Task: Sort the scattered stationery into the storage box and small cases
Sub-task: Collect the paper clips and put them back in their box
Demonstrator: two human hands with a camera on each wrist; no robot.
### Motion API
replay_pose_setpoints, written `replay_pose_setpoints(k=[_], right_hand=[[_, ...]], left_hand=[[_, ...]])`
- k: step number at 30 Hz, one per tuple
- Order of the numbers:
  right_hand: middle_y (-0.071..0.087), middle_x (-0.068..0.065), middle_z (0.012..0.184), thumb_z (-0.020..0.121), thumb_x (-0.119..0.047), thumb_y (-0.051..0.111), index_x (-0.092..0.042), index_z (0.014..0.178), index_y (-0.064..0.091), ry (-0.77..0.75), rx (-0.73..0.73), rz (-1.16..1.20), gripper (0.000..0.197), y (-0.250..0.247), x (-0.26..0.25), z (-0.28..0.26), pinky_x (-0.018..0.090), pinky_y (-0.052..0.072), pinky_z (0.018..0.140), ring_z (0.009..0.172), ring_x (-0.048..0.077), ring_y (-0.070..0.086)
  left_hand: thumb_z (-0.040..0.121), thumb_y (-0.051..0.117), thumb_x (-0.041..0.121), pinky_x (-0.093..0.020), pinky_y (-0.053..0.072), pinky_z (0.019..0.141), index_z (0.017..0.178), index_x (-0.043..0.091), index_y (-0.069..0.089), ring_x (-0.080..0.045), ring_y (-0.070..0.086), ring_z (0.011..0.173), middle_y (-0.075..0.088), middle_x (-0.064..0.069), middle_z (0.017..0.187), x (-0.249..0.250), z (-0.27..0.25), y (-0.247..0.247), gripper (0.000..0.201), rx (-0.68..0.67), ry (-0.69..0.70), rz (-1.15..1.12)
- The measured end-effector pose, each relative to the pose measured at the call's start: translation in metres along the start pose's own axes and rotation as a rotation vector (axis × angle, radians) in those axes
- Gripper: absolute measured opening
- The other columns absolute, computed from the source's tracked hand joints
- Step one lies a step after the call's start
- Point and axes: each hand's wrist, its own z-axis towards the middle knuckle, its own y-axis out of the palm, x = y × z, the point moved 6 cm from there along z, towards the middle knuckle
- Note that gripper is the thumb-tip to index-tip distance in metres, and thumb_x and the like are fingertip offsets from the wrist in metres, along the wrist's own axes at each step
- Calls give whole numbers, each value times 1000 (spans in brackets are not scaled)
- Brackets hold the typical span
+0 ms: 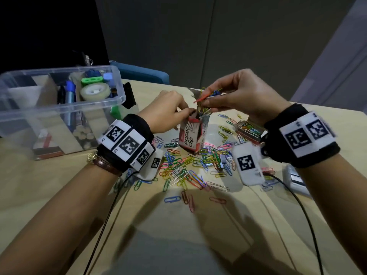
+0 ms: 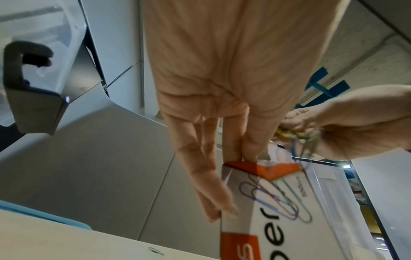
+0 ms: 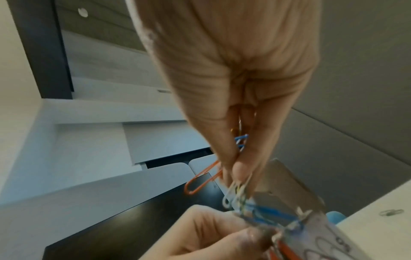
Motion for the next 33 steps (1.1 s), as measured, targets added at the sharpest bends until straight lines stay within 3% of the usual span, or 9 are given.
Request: replay_pose_setpoints(k=[3, 8, 14, 18, 21, 24, 27, 30, 33], right_hand=[[74, 18, 93, 78, -1, 76, -5, 87, 74, -14, 162, 2, 10, -11, 3, 11, 22, 58, 68, 86, 25, 72], [74, 7, 81, 75, -5, 81, -17, 77, 76, -83, 311, -116, 13, -18, 7, 18, 32, 61, 70, 76, 24, 73], [74, 12, 86, 74, -7, 82, -15, 80, 77, -19, 142, -229, 11, -4, 19, 12, 25, 60, 68, 78, 23, 73], [74, 12, 85, 75, -6, 81, -10, 84, 78, -23, 89, -297, 11, -1, 18, 11, 22, 60, 67, 76, 21, 73], [74, 9, 81, 73, -8, 84, -11, 84, 79, -63, 63, -400, 13, -1, 13, 12, 23, 60, 67, 71, 16, 73], [74, 5, 78, 73, -9, 84, -13, 83, 79, -86, -27, -469, 12, 5, 8, 10, 20, 59, 67, 68, 10, 72], [74, 3, 80, 73, -9, 83, -13, 86, 77, -75, -66, -523, 15, 8, 8, 8, 16, 57, 63, 66, 7, 71], [74, 5, 82, 69, -9, 86, -12, 89, 74, -81, -64, -534, 24, 6, 7, 7, 20, 58, 68, 66, 7, 69], [74, 5, 84, 70, -7, 85, -8, 91, 72, -61, -66, -480, 25, 4, 4, 6, 25, 60, 70, 71, 9, 71]], left_hand=[[98, 53, 20, -28, 58, 56, 87, 11, 72, -14, 66, 69, 71, -6, 97, 1, 1, 8, 24, -57, 28, -16], [96, 58, 28, -34, 59, 60, 90, 7, 76, -16, 69, 66, 70, -4, 83, 0, 1, 10, 28, -62, 18, -37], [93, 62, 31, -34, 58, 55, 86, 7, 76, -15, 67, 59, 63, 3, 75, 3, 0, 9, 29, -46, -10, -59], [84, 71, 37, -34, 60, 56, 89, 8, 78, -14, 70, 67, 70, -8, 93, 7, -2, 13, 30, -121, -2, -123], [72, 82, 27, -31, 60, 58, 95, 5, 77, -17, 71, 70, 69, -3, 109, 6, -4, 12, 31, -135, -28, -193], [64, 89, 15, -32, 60, 62, 82, 10, 74, -21, 71, 66, 73, -4, 100, -1, -4, 9, 24, -83, -88, -242], [57, 92, 12, -31, 58, 60, 83, 10, 59, -21, 71, 67, 71, -4, 90, -2, -6, 6, 43, -36, -97, -286], [53, 94, 11, -30, 56, 57, 91, 12, 43, -19, 70, 66, 70, -4, 89, 4, -9, 4, 63, -38, -66, -325], [51, 94, 13, -28, 57, 60, 96, 12, 39, -18, 70, 69, 69, -6, 89, 7, -11, 1, 71, -45, -69, -333]])
